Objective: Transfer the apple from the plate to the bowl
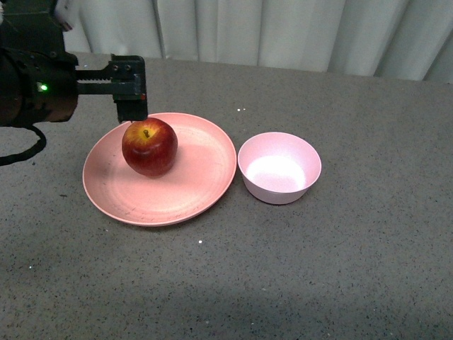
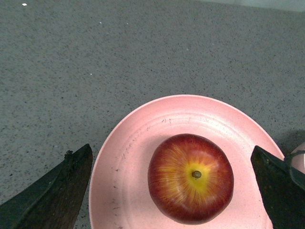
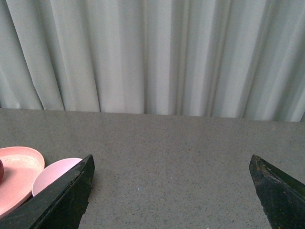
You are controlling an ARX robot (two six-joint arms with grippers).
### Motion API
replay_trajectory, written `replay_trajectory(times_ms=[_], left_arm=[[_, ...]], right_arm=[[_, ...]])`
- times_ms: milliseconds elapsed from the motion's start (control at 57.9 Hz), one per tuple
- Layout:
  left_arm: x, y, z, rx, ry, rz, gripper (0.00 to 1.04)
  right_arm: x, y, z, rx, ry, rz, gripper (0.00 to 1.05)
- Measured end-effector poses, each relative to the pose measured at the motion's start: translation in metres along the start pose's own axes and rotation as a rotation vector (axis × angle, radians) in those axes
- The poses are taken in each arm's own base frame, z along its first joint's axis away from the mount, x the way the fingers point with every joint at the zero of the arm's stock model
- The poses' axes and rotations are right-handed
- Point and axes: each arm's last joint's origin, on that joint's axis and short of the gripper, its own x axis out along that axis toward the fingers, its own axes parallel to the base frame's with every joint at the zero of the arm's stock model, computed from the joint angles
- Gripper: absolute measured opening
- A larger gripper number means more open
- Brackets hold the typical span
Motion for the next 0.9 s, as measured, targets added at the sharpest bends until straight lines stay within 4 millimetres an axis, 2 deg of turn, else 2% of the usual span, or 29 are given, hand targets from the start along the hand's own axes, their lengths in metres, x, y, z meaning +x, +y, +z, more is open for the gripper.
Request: replay_trajectory(times_ms=[190, 363, 899], left_arm=[[0.020, -0.010, -0.003, 0.025, 0.042, -0.031, 0.98], [0.030, -0.017, -0.009, 0.044, 0.097, -0.034, 0.98], [0.044, -0.019, -0.038, 0.113, 0.224, -0.060, 0.98]], right_arm=[[0.000, 0.000, 0.000, 0.000, 0.000, 0.000, 0.95], [0.000, 0.000, 0.000, 0.000, 0.000, 0.000, 0.95], [0.000, 0.000, 0.000, 0.000, 0.000, 0.000, 0.95]])
